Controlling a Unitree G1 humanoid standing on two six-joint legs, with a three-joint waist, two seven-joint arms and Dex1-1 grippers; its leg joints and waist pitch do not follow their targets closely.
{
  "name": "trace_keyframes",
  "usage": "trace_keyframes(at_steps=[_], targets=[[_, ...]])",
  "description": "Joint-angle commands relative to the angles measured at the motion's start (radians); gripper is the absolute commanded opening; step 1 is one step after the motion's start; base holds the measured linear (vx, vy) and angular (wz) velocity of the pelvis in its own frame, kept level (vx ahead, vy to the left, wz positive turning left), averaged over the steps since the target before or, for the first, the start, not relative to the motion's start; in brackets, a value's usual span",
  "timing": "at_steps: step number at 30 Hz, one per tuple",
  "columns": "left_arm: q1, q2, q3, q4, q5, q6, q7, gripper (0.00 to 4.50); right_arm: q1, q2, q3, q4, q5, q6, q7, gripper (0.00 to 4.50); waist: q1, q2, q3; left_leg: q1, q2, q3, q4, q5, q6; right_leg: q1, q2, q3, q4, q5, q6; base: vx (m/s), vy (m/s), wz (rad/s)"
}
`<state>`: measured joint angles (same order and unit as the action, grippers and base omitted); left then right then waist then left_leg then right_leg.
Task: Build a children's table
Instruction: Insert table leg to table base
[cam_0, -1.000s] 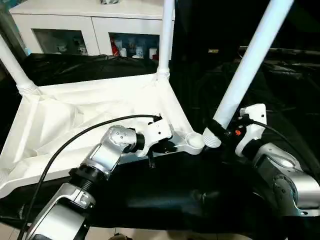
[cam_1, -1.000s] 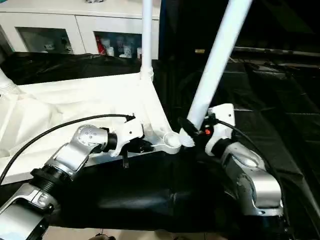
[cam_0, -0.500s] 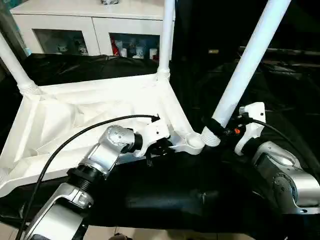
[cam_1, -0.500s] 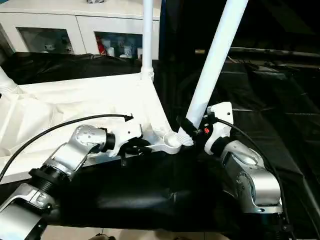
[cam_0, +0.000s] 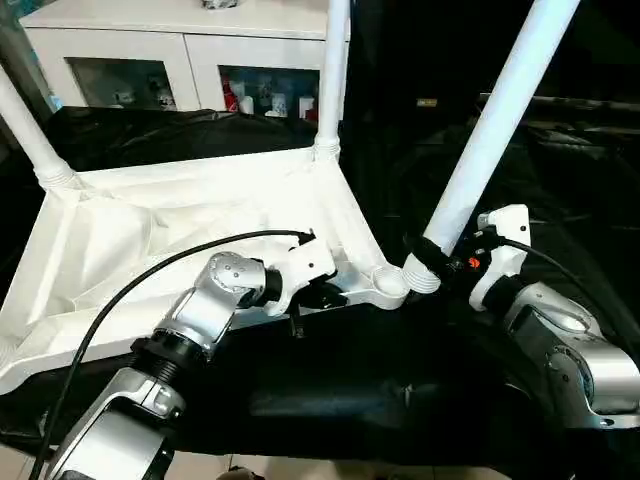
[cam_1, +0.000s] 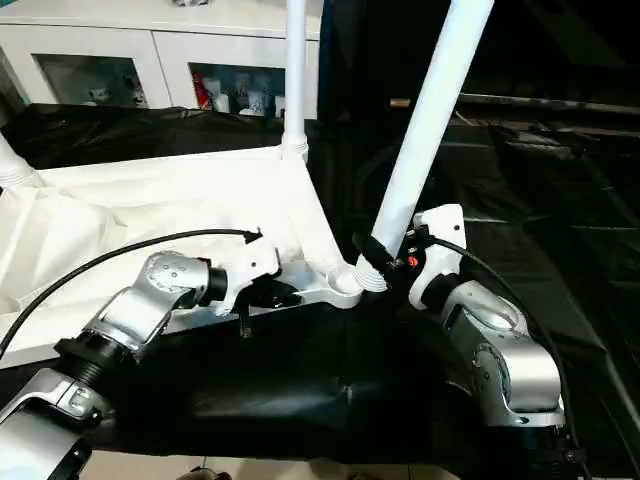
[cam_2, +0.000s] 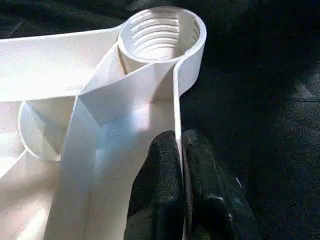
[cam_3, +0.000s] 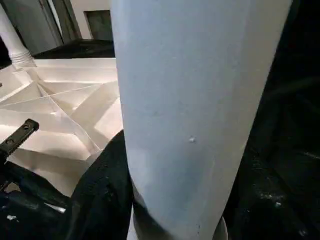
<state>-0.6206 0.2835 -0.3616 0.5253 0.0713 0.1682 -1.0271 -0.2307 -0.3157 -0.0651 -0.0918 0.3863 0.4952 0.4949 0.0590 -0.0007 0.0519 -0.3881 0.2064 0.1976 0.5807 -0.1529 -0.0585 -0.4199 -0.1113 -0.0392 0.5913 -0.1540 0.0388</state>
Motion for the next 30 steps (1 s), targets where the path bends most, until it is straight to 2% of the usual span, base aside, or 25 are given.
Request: trace_keyframes(at_steps=[1,2,7,12,15,16,20,21,24,30], targets=[[0.009,0.006,0.006,-0.018,-0.003,0.0,-0.011,0.0,-0.014,-0.004,0.01,0.014,-0.003,-0.01,0.01,1.9,0.004,-0.017,-0.07,0.017,0.008,-0.005,-0.068,-0.3,0.001,0.041,-0.015,0.018,-0.073,-0.333,-0.163,0.0,0.0,0.0],[0.011,0.006,0.004,-0.022,-0.006,0.001,-0.014,0.0,-0.024,-0.008,0.024,0.026,-0.004,0.002,0.024,1.9,0.003,-0.013,-0.07,0.017,0.008,-0.005,-0.067,-0.3,-0.001,0.041,-0.016,0.018,-0.073,-0.329,-0.166,0.0,0.0,0.0],[0.021,0.004,-0.019,-0.062,-0.013,-0.003,-0.043,0.0,-0.074,0.006,0.05,0.1,0.005,0.027,0.058,1.9,0.0,-0.014,-0.073,0.017,0.009,-0.005,-0.066,-0.287,0.002,0.042,-0.015,0.017,-0.068,-0.293,-0.185,0.0,0.0,0.0],[0.022,0.0,-0.029,-0.083,-0.016,0.011,-0.053,0.0,-0.128,-0.005,0.082,0.188,-0.034,-0.005,0.096,1.9,0.005,-0.017,-0.072,0.019,0.01,-0.002,-0.063,-0.266,0.008,0.041,-0.015,0.018,-0.064,-0.267,-0.202,0.0,0.0,0.0],[0.029,0.008,-0.034,-0.096,-0.012,0.013,-0.06,0.0,-0.158,-0.011,0.095,0.24,-0.042,-0.016,0.118,1.9,0.007,-0.019,-0.073,0.017,0.01,-0.002,-0.064,-0.264,0.005,0.044,-0.015,0.018,-0.062,-0.266,-0.196,0.0,0.0,0.0],[0.033,0.014,-0.035,-0.105,-0.004,0.014,-0.059,0.0,-0.176,-0.019,0.109,0.273,-0.052,-0.012,0.139,1.9,0.006,-0.022,-0.074,0.018,0.011,-0.003,-0.063,-0.265,0.006,0.044,-0.017,0.017,-0.061,-0.268,-0.199,0.0,0.0,0.0],[0.034,0.016,-0.034,-0.106,0.001,0.013,-0.054,0.0,-0.184,-0.032,0.126,0.288,-0.063,-0.006,0.159,1.9,0.005,-0.021,-0.071,0.019,0.01,-0.002,-0.063,-0.278,0.002,0.042,-0.016,0.018,-0.065,-0.298,-0.189,0.0,0.0,0.0],[0.032,0.017,-0.032,-0.103,0.004,0.011,-0.05,0.0,-0.187,-0.038,0.131,0.292,-0.065,-0.004,0.17,1.9,0.005,-0.027,-0.071,0.018,0.011,-0.003,-0.064,-0.281,0.001,0.043,-0.016,0.018,-0.065,-0.307,-0.184,0.0,0.0,0.0],[0.029,0.018,-0.029,-0.099,0.004,0.012,-0.045,0.0,-0.193,-0.049,0.131,0.296,-0.063,0.002,0.185,1.9,0.005,-0.025,-0.071,0.019,0.012,-0.003,-0.064,-0.287,-0.002,0.042,-0.016,0.018,-0.066,-0.31,-0.182,0.0,0.0,0.0],[0.025,0.02,-0.032,-0.088,0.012,0.005,-0.034,0.0,-0.199,-0.077,0.141,0.278,-0.043,0.039,0.249,1.9,0.005,-0.03,-0.071,0.018,0.012,-0.004,-0.063,-0.291,0.002,0.043,-0.016,0.018,-0.065,-0.309,-0.184,0.0,0.0,0.0]])
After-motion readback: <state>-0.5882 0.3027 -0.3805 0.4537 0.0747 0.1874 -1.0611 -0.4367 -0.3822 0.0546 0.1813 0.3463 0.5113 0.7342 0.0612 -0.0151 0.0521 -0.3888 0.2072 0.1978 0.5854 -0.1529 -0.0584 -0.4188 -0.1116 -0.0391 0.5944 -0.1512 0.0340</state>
